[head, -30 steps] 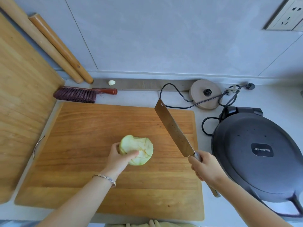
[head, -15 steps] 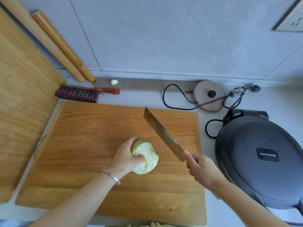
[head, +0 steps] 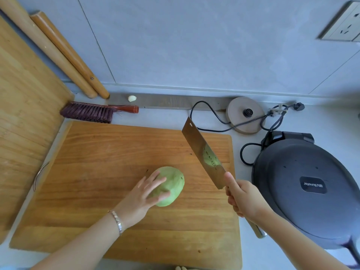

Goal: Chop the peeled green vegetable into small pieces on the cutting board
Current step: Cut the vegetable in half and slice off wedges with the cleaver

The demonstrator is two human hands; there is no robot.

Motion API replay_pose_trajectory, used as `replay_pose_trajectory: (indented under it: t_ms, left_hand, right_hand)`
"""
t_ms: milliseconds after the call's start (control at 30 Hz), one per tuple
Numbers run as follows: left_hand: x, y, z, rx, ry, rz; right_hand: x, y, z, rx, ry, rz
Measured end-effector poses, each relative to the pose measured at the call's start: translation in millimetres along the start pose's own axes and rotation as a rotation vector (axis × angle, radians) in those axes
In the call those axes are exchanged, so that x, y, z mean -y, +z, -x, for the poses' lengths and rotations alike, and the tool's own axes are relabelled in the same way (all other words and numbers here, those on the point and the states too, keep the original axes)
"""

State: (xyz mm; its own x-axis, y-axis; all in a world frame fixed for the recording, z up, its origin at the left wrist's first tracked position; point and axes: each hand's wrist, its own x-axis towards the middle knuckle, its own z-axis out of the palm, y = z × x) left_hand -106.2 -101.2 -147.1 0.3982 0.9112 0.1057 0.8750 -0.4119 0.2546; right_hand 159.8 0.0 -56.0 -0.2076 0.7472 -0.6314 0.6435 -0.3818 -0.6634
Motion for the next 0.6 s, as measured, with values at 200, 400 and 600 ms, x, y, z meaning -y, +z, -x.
replay_pose_trajectory:
  t_ms: [200,400,600]
  left_hand:
    - [-26.1,-15.9,-6.1,-0.013,-0.451,0.285]
    - [-46.1,-18.4,-47.3,0.091,-0.714,0.268]
    - [-41.6,-20.3,-48.2,0.143,-0.625,0.231]
  right_hand:
    - [-0.2,14.3,0.7,0.061,-0.008,0.075]
    - [5.8,18.4,2.3,0.086,-0.032,0.191]
    - [3.7,29.7,7.1,0.114,-0.036,0.272]
